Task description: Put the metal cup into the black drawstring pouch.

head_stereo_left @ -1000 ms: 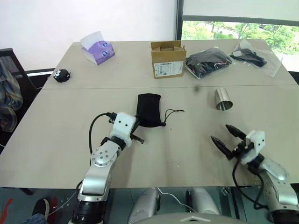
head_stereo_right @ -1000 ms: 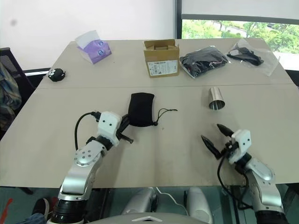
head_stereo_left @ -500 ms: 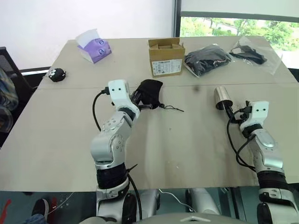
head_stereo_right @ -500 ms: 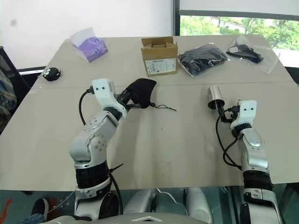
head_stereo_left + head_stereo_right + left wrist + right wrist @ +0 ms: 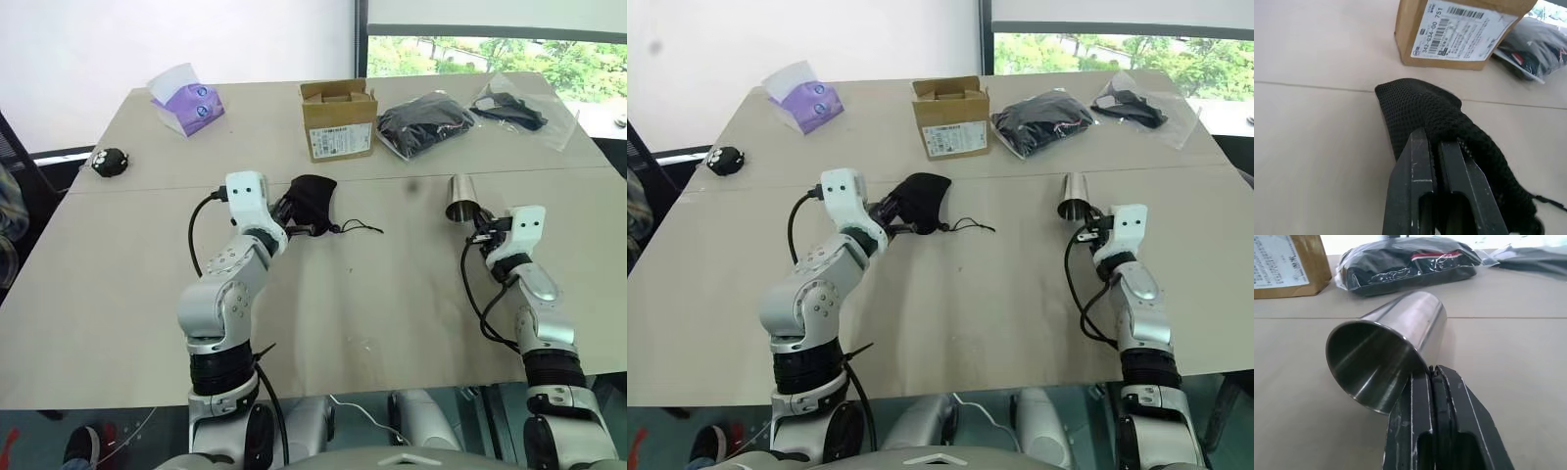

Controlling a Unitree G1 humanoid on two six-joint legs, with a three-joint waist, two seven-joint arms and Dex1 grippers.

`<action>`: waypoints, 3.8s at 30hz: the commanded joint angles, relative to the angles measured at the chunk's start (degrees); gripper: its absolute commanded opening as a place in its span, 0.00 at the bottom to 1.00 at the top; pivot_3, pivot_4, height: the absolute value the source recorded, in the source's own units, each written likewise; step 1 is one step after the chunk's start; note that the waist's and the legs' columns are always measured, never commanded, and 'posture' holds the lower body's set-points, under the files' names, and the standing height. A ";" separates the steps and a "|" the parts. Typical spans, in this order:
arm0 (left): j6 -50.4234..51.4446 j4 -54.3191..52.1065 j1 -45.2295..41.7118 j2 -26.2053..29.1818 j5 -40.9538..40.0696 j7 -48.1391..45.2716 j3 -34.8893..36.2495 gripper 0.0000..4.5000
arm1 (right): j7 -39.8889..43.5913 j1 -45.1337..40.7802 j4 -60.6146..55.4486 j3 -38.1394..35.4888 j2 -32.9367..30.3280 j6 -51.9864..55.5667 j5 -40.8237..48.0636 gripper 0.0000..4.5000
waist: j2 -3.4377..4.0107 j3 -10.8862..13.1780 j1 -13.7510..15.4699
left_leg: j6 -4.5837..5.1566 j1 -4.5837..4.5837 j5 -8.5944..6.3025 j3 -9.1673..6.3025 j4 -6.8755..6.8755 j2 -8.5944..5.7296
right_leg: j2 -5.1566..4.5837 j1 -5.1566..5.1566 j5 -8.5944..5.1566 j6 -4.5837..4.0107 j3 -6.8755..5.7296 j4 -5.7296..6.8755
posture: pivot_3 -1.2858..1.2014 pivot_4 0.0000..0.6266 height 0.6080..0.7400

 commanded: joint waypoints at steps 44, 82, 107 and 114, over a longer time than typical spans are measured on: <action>5.69 -4.82 4.17 5.96 -27.11 -16.07 -5.65 0.00 | 21.07 2.41 -9.97 19.95 -0.78 -12.19 -9.15 0.01 | -0.06 0.01 -0.27 | 0.00 -0.01 0.00 0.05 0.11 -0.01 | -0.05 -0.18 0.00 0.00 0.12 0.27 | 0.52 0.24 1.00; -0.40 -5.87 6.91 9.68 -29.03 -18.88 -10.50 0.00 | 5.24 -2.60 -23.12 15.43 7.83 19.98 12.99 0.01 | -0.07 0.02 -0.49 | 0.01 -0.02 -0.01 0.06 0.10 -0.03 | 0.03 -0.19 -0.01 -0.01 0.11 0.29 | 0.52 0.24 1.00; -9.78 3.86 3.81 3.70 -24.40 -12.83 -5.40 0.00 | 19.58 -10.57 -13.22 30.34 -5.07 -0.76 -14.10 0.14 | -0.16 0.07 -0.33 | 0.00 -0.06 0.00 0.04 0.13 0.01 | -0.09 -0.20 0.00 -0.01 0.07 0.23 | 0.52 0.24 1.00; -12.03 6.13 3.27 1.54 -23.64 -9.27 -2.64 0.00 | 22.21 -8.14 -19.44 23.43 -4.57 3.85 -4.20 0.85 | -0.19 0.08 -0.28 | 0.00 -0.06 0.00 0.02 0.13 0.05 | -0.13 -0.21 0.00 -0.01 0.05 0.25 | 0.52 0.24 1.00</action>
